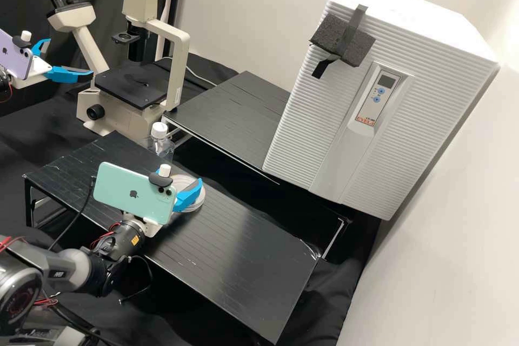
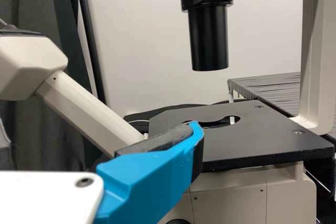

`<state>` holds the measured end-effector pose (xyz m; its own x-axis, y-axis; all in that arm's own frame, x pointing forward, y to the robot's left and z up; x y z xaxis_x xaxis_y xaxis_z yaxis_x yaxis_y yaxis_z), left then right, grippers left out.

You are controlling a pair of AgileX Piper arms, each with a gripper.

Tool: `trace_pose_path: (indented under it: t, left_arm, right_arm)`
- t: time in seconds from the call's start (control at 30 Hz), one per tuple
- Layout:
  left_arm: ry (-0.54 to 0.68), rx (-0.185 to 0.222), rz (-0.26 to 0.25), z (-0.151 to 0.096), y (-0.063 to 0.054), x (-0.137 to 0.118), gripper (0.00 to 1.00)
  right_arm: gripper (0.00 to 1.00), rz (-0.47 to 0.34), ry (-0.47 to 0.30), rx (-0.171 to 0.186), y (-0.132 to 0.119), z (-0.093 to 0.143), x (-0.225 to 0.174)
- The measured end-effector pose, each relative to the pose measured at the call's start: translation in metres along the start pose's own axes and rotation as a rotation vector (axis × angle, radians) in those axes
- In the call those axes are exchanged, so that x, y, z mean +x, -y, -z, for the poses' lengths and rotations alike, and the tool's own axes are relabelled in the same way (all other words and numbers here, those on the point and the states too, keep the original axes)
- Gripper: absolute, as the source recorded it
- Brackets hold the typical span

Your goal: Open the petri dish lid.

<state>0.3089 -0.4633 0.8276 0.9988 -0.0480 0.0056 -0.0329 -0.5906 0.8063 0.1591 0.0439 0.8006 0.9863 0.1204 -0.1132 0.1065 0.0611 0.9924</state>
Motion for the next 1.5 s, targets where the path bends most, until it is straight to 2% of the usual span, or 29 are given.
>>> trace_pose_path:
  t: [0.13, 0.3, 0.57, 0.83, 1.07, 1.27, 1.5]
  left_arm:
    - [0.0, 0.0, 0.0, 0.0, 0.0, 0.0, 1.0]
    - [0.0, 0.0, 0.0, 0.0, 0.0, 0.0, 1.0]
    - [0.0, 0.0, 0.0, 0.0, 0.0, 0.0, 1.0]
    - [0.0, 0.0, 0.0, 0.0, 0.0, 0.0, 1.0]
    - [0.0, 0.0, 0.0, 0.0, 0.0, 0.0, 1.0]
    - [0.0, 0.0, 0.0, 0.0, 0.0, 0.0, 1.0]
    - [0.0, 0.0, 0.0, 0.0, 0.0, 0.0, 1.0]
  right_arm:
    - [1.0, -0.008, 0.001, -0.006, -0.002, 0.005, -0.006]
    - [1.0, -0.025, -0.007, 0.009, -0.006, 0.009, -0.012]
    - [1.0, -0.031, -0.015, 0.011, -0.009, 0.012, -0.018]
    - [1.0, -0.013, 0.019, -0.035, -0.007, 0.011, -0.02]
    - [1.0, -0.051, 0.084, 0.002, -0.01, 0.006, -0.022]
    - [1.0, -0.036, 0.086, -0.016, -0.008, 0.008, -0.023]
    - [1.0, -0.014, 0.101, -0.001, -0.003, 0.009, -0.023]
